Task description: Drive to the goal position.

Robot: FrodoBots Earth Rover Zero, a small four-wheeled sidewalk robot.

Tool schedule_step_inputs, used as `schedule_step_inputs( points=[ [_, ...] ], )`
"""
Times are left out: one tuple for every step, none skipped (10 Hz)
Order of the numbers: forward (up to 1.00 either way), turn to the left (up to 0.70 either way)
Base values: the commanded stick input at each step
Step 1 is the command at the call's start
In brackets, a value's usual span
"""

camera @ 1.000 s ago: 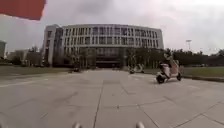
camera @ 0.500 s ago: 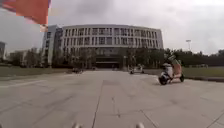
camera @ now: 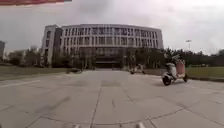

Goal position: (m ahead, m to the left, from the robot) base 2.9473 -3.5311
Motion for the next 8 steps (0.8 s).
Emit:
schedule_step_inputs(
  points=[
    [0.50,0.00],
    [0.50,0.00],
    [0.50,0.00],
    [0.50,0.01],
    [0.50,0.03],
    [0.50,0.13],
    [0.50,0.13],
    [0.50,0.05]
  ],
)
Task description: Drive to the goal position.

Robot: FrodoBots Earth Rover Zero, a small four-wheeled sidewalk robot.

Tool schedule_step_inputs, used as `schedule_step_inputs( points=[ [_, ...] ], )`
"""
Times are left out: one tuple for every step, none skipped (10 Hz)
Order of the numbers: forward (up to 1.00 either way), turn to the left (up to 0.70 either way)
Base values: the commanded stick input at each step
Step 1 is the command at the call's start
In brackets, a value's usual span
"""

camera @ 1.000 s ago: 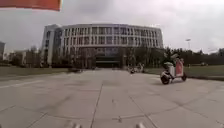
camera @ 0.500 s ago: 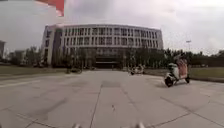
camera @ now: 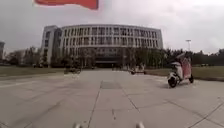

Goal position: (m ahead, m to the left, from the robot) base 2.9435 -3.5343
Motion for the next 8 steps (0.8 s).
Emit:
schedule_step_inputs(
  points=[
    [0.50,0.00],
    [0.50,0.00],
    [0.50,0.00],
    [0.50,0.00],
    [0.50,0.00],
    [0.50,0.00],
    [0.50,0.00],
    [0.50,0.06]
  ],
)
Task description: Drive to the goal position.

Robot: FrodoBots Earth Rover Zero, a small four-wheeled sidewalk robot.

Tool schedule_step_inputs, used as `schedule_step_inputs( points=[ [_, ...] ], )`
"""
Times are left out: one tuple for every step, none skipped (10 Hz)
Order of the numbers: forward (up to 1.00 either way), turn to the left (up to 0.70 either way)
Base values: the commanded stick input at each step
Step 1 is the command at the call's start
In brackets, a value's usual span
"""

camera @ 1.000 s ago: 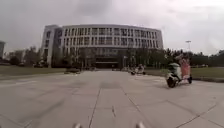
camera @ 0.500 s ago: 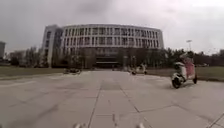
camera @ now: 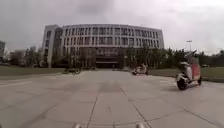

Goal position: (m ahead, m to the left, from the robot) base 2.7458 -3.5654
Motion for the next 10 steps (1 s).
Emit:
schedule_step_inputs(
  points=[
    [0.50,0.17],
    [0.50,0.25],
    [0.50,0.25],
    [0.50,0.25],
    [0.50,0.25],
    [0.50,0.22],
    [0.50,0.13],
    [0.50,0.04],
    [0.50,0.01],
    [0.50,0.00]
  ],
)
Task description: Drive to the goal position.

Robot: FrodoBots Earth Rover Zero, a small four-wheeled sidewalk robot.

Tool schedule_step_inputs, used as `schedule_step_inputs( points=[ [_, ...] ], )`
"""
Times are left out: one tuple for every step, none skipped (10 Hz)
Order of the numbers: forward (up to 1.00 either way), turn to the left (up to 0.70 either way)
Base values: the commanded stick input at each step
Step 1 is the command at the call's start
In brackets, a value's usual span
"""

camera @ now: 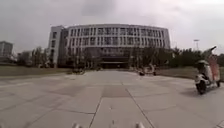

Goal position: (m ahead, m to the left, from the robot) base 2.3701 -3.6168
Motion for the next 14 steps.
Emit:
schedule_step_inputs(
  points=[
    [0.50,0.00],
    [0.50,0.00],
    [0.50,0.00],
    [0.50,0.00],
    [0.50,0.00],
    [0.50,0.00],
    [0.50,0.00],
    [0.50,0.00],
    [0.50,0.00],
    [0.50,0.00],
    [0.50,0.00],
    [0.50,0.00],
    [0.50,0.00],
    [0.50,0.00]
  ],
)
